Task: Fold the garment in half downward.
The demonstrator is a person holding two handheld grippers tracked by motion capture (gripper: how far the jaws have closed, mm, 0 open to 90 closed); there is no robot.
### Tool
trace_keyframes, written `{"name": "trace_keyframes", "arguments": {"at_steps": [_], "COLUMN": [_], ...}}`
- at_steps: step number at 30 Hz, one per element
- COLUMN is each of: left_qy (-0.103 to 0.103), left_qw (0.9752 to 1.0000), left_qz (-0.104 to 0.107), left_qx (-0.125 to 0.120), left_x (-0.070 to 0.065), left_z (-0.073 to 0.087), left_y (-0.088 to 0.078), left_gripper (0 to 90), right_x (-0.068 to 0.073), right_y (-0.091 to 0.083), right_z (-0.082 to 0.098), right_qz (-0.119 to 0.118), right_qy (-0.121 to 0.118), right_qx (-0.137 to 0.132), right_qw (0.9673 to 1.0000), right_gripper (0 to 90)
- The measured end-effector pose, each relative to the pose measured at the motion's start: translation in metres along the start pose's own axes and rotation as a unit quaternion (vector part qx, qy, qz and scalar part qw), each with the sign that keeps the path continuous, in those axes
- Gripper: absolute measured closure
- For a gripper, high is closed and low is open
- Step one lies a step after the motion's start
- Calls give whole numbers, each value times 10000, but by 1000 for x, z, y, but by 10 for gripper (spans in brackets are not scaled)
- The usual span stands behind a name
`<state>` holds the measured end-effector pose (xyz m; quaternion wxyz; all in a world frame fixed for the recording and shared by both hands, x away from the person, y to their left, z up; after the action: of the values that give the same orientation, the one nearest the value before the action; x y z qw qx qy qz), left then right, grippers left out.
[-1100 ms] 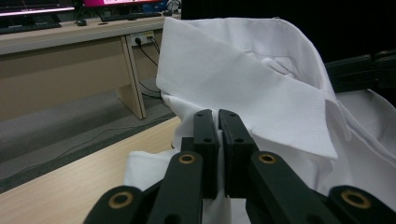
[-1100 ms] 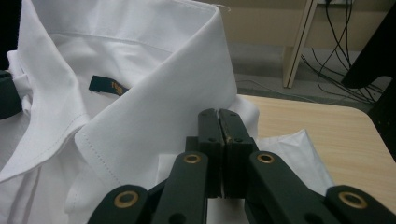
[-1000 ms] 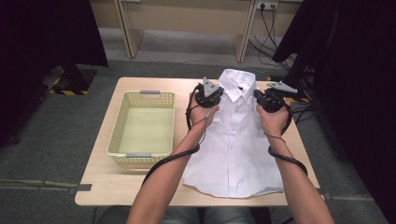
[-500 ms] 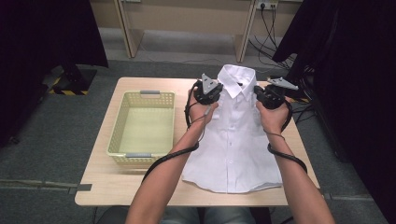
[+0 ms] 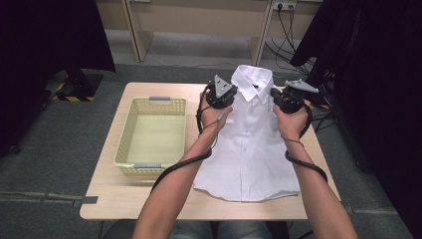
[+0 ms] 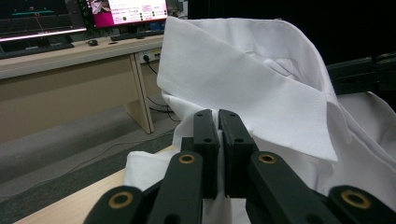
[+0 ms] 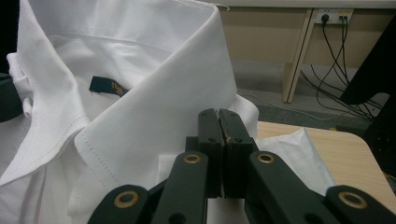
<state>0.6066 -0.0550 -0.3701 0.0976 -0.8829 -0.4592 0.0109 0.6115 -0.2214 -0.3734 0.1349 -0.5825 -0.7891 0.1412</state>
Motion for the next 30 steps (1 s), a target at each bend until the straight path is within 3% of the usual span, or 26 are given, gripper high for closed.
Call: {"name": "trace_keyframes", "arguments": {"at_steps": [30], "left_qy": [150], "left_qw": [9998], "left_qz": [-35], "left_qx": [-145], "left_x": [5], "left_z": [-13], "left_y": [-4], "left_gripper": [858], "right_x": [5], "right_y": [-3], "right_z": [-16], "right_qz": [-7], "right_qy": [-17], "right_qx": [-153], "right_qw": [9999], "right_gripper": [887]}}
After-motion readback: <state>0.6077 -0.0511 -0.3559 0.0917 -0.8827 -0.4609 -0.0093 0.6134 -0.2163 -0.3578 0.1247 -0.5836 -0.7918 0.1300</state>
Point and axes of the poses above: each handheld gripper's, and its own axes: y roughly forward along the jaws, z roughly out of its underside, x roughly to its left, the point moved 9 cm from there along y, roughly forward along the jaws, and after that the axes turned 1 degree about x, right-handed, at the moved point
